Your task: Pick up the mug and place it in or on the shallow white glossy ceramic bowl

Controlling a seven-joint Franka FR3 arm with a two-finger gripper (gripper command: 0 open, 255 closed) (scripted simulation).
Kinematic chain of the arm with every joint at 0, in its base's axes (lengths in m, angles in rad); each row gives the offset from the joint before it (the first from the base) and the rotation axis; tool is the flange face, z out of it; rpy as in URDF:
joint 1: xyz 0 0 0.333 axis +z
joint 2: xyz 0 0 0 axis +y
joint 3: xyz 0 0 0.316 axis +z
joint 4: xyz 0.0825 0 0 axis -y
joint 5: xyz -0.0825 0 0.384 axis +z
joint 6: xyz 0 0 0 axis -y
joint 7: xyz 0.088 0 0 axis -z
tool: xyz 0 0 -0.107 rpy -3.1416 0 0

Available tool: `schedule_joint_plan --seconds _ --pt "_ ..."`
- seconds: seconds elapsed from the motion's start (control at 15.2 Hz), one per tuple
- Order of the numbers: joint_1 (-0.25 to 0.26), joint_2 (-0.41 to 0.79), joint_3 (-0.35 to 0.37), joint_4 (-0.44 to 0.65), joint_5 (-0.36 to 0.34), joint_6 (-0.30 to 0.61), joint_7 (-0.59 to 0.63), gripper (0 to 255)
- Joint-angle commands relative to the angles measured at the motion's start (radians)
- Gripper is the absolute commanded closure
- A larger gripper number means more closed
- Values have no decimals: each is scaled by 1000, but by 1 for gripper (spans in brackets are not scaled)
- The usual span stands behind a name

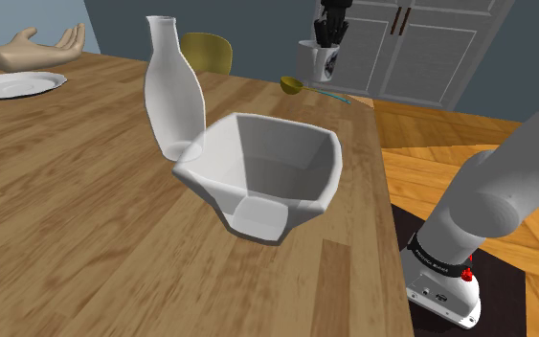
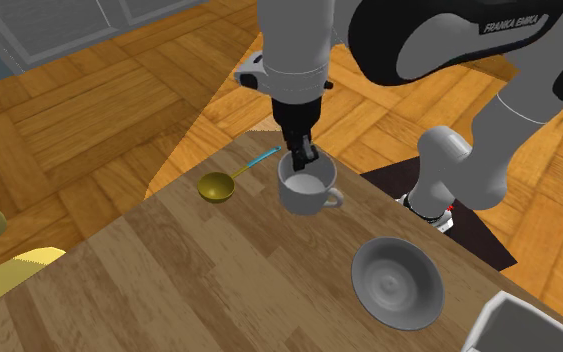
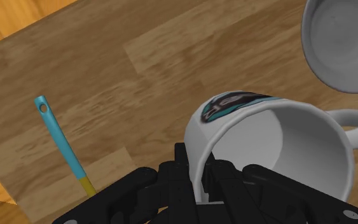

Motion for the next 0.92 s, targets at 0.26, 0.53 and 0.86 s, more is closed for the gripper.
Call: schedule_joint_plan --seconds 0.26,0.53,0.86 --pt "44 -124 85 -110 28 -8 129 255" --pt "72 -191 148 -163 59 -18 218 255" --pt "109 -254 230 -203 108 -30 332 255"
